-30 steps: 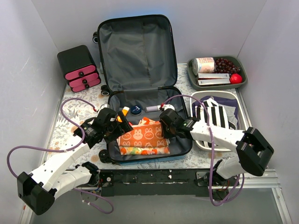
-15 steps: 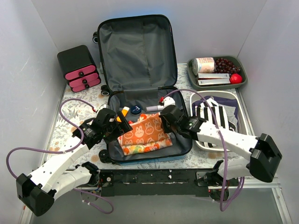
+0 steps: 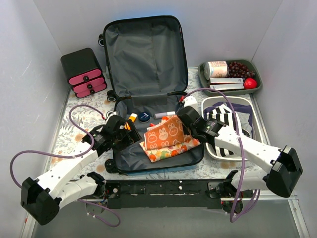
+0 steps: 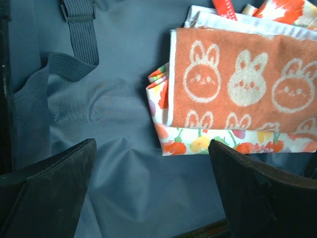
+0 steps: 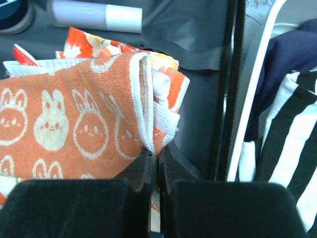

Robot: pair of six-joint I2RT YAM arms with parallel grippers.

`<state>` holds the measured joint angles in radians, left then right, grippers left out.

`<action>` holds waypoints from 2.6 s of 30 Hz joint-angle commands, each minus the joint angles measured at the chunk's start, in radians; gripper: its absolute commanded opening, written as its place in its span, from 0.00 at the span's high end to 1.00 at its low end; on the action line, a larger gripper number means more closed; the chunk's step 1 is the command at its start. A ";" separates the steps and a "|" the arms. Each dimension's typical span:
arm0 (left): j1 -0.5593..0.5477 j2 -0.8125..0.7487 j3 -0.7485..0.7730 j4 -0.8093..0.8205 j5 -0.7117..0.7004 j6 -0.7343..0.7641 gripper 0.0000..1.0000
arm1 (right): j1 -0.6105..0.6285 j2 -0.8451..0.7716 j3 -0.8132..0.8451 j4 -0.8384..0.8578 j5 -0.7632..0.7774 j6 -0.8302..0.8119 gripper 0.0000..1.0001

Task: Open, take out, and arrange the luggage

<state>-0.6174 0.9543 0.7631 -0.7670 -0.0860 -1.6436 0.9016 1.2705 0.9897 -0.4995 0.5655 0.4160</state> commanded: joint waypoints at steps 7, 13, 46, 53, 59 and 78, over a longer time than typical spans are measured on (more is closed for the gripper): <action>-0.002 0.092 -0.059 0.129 0.133 0.019 0.02 | -0.076 0.001 0.010 0.006 0.008 -0.016 0.75; -0.002 0.155 -0.073 0.221 0.186 0.022 0.02 | -0.076 -0.046 0.000 0.001 -0.029 -0.045 0.53; -0.005 0.350 -0.001 0.341 0.207 0.042 0.47 | -0.159 0.000 0.093 0.062 -0.420 -0.189 0.99; -0.005 0.339 0.027 0.342 0.216 0.060 0.36 | -0.161 -0.033 0.173 -0.076 -0.201 -0.246 0.99; -0.007 0.353 0.053 0.351 0.245 0.068 0.37 | -0.179 -0.045 0.190 -0.166 -0.090 -0.243 0.99; -0.054 0.420 0.093 0.402 0.285 0.056 0.36 | -0.279 0.001 0.116 -0.137 -0.156 -0.227 0.40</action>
<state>-0.6682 1.3853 0.8322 -0.3679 0.2062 -1.5902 0.6491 1.2671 1.1156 -0.6693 0.3965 0.1829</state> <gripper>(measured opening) 0.640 0.465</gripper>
